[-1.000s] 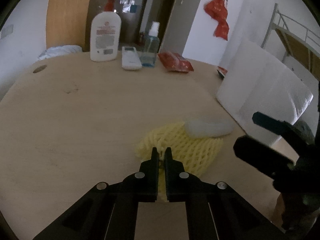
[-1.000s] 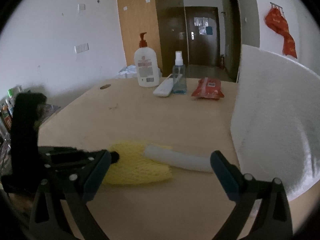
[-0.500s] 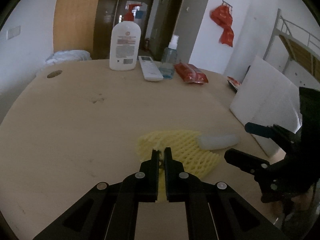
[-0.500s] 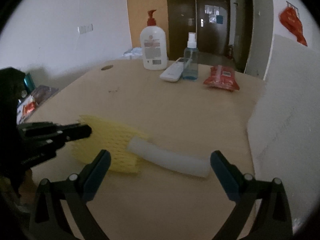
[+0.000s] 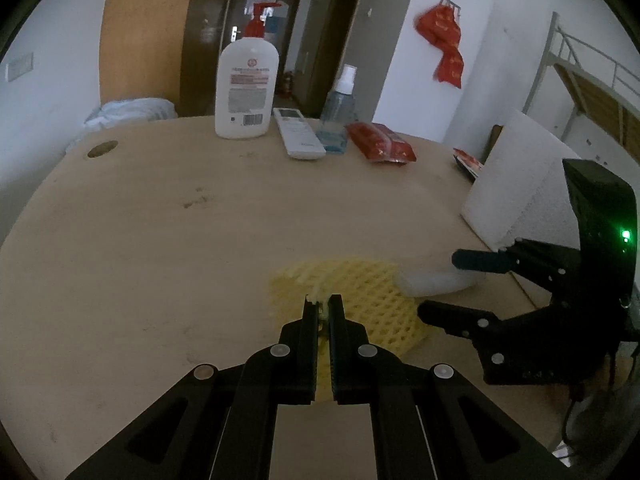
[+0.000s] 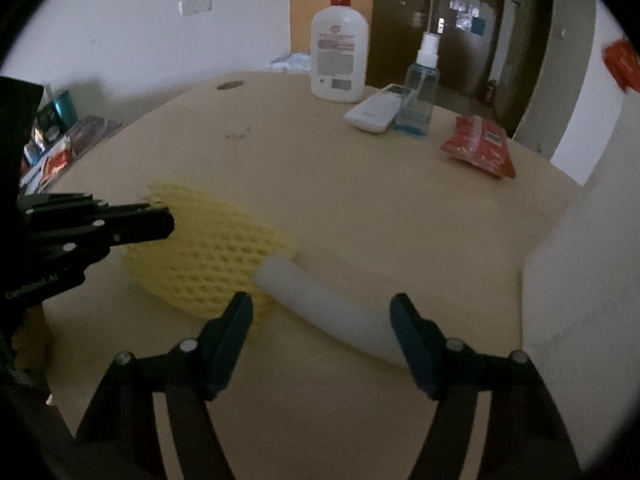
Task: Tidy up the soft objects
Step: 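Grasp the white foam tube with the right gripper while the left lifts the sponge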
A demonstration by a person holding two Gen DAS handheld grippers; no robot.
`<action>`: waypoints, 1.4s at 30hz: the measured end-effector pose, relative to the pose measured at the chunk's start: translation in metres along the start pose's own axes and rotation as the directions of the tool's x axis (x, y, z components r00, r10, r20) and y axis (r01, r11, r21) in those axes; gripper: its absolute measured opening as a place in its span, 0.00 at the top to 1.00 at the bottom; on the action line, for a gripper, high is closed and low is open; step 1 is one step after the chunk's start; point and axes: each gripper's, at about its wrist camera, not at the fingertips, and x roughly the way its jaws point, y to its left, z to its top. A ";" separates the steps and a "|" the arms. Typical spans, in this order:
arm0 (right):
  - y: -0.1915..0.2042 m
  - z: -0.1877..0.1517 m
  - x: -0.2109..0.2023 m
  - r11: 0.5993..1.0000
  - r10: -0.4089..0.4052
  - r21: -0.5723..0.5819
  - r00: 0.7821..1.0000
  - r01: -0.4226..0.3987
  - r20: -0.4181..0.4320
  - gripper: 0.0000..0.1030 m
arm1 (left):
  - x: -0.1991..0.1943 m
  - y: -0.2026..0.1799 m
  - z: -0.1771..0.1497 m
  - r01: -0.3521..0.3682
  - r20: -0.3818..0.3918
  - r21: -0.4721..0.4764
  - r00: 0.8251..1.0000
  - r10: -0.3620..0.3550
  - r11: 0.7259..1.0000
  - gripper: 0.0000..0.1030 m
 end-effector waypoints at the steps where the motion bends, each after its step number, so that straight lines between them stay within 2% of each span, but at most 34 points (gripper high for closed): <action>1: 0.000 0.001 0.000 1.000 0.008 -0.005 1.000 -0.008 -0.006 0.34 | 0.000 0.000 0.000 0.000 -0.003 0.000 1.000 0.000 1.000 0.95; 4: 0.000 0.004 0.001 1.000 0.012 -0.023 1.000 -0.012 -0.015 0.36 | 0.000 0.001 0.000 0.002 -0.005 0.001 1.000 -0.002 1.000 0.95; 6: -0.002 0.004 0.003 0.999 0.038 -0.014 0.999 -0.038 -0.022 0.46 | -0.001 0.002 0.000 0.008 -0.001 -0.002 1.000 -0.008 1.000 0.95; 7: -0.003 0.004 0.005 0.999 0.034 -0.014 0.999 -0.034 -0.025 0.46 | -0.002 0.003 0.000 0.006 0.004 -0.004 1.000 -0.006 1.000 0.95; 8: -0.004 0.005 0.007 1.000 0.029 -0.012 0.999 -0.029 -0.027 0.52 | -0.002 0.003 0.000 0.006 0.007 -0.005 1.000 -0.006 1.000 0.95; 14: -0.016 0.006 0.004 0.997 0.052 0.057 0.998 -0.051 -0.026 0.65 | -0.003 0.003 0.001 0.009 0.008 -0.005 1.000 -0.009 1.000 0.95; 26: -0.006 0.012 0.014 1.000 0.013 -0.006 0.999 -0.014 -0.035 0.65 | -0.006 -0.001 0.001 0.007 0.013 0.019 1.000 -0.007 1.000 0.95; 28: -0.006 0.012 0.013 1.000 0.002 -0.004 1.000 -0.002 -0.031 0.76 | -0.005 -0.002 0.001 0.007 0.015 0.015 1.000 -0.007 1.000 0.95; 30: -0.011 0.010 0.011 1.000 0.005 0.029 1.000 -0.004 -0.027 0.83 | -0.005 -0.002 0.001 0.006 0.015 0.012 1.000 -0.006 1.000 0.95; 34: -0.020 0.008 0.007 0.996 0.036 0.087 0.999 -0.035 -0.006 0.86 | -0.007 -0.002 0.001 0.007 0.024 0.009 1.000 -0.007 1.000 0.95; 42: -0.024 -0.001 -0.023 0.979 0.089 0.174 0.990 -0.107 0.109 0.86 | -0.017 -0.006 0.002 0.007 0.056 0.006 0.998 -0.007 1.000 0.95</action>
